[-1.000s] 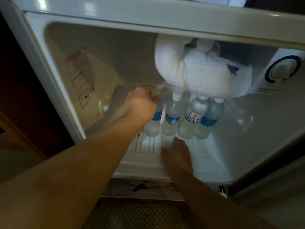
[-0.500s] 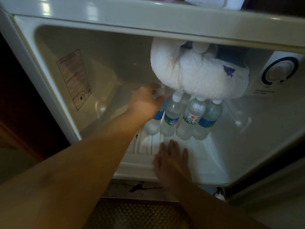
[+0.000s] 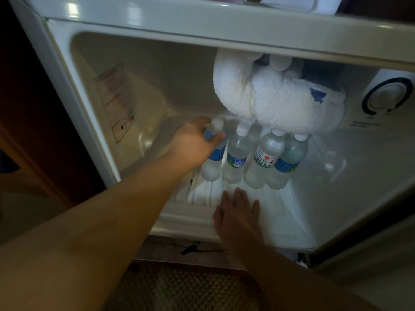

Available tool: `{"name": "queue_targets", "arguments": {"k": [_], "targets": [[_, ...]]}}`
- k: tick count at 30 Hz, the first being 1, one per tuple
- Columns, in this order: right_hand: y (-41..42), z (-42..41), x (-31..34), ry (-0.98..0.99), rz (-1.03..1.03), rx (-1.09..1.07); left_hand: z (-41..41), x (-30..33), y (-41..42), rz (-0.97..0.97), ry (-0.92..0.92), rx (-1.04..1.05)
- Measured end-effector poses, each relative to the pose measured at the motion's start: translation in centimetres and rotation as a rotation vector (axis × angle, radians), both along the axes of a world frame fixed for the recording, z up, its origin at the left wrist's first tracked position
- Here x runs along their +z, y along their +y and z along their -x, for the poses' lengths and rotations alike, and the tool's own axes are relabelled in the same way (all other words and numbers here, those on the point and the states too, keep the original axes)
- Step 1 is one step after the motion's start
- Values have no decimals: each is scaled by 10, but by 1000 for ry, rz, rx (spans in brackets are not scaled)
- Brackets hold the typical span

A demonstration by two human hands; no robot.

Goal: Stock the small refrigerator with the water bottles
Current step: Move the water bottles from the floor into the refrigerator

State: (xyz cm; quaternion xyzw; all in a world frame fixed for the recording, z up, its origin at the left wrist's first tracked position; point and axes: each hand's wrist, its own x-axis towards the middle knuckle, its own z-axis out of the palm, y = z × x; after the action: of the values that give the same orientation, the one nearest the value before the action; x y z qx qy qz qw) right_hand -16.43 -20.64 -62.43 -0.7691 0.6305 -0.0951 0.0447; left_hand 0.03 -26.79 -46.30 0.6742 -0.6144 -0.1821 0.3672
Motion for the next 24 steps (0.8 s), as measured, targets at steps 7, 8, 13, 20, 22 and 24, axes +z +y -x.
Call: {"name": "queue_targets", "arguments": {"k": [7, 8, 13, 20, 22, 24], "targets": [[-14, 0, 19, -227, -81, -141, 3, -14, 12, -177, -48, 13], [-19, -2, 25, -322, -68, -217, 4, -17, 11, -205, -23, 20], [-40, -25, 46, -444, -9, -428, 14, -42, 6, -227, 17, 28], [-67, -20, 59, -486, 9, -410, 26, -59, -3, -162, 44, 21], [-68, -17, 60, -479, 11, -401, 25, -60, -4, -158, 47, 21], [-67, -16, 61, -476, 12, -389, 26, -60, -2, -153, 60, 15]]}}
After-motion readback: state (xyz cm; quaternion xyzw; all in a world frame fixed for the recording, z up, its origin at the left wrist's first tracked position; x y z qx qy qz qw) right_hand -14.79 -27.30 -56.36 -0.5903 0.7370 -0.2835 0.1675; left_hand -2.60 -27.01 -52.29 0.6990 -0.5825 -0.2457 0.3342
